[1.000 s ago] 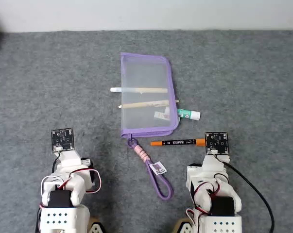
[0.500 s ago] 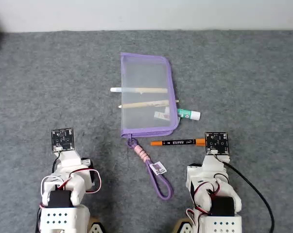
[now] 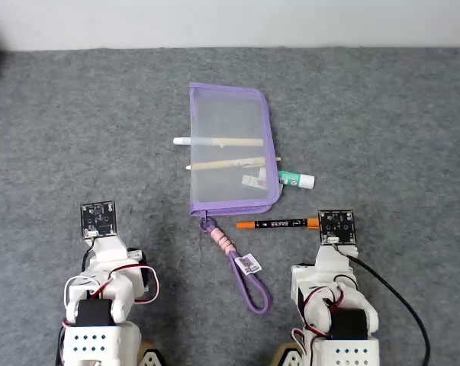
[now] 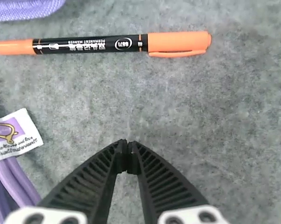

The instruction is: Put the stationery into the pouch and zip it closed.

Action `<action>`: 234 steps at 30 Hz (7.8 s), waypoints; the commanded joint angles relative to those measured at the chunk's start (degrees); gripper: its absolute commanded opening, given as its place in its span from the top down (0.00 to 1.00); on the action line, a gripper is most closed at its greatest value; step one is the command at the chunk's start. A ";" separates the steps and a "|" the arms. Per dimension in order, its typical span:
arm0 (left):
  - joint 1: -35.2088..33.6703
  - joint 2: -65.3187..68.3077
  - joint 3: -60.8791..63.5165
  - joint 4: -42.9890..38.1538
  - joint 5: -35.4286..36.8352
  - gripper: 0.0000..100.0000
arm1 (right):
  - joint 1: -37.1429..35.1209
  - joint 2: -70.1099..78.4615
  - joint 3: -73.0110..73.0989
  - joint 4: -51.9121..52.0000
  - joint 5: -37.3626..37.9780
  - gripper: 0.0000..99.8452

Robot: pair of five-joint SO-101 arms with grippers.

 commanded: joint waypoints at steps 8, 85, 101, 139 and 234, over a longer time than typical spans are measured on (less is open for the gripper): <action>0.00 -0.44 -3.03 -0.97 -0.44 0.99 | 0.40 -0.57 -0.35 -12.00 -0.62 0.99; 0.00 -0.44 -3.03 -0.97 -0.44 0.99 | -36.00 130.42 -98.29 2.68 10.90 0.98; 0.00 -0.44 -3.03 -0.97 -0.44 0.99 | -31.78 109.85 -98.29 17.71 13.98 0.99; 9.32 -0.44 -12.97 -1.05 -13.98 0.98 | -32.40 101.67 -104.79 18.68 14.42 0.99; 13.71 0.00 -16.22 -2.90 0.26 0.99 | -11.74 82.42 -97.58 27.82 25.67 0.99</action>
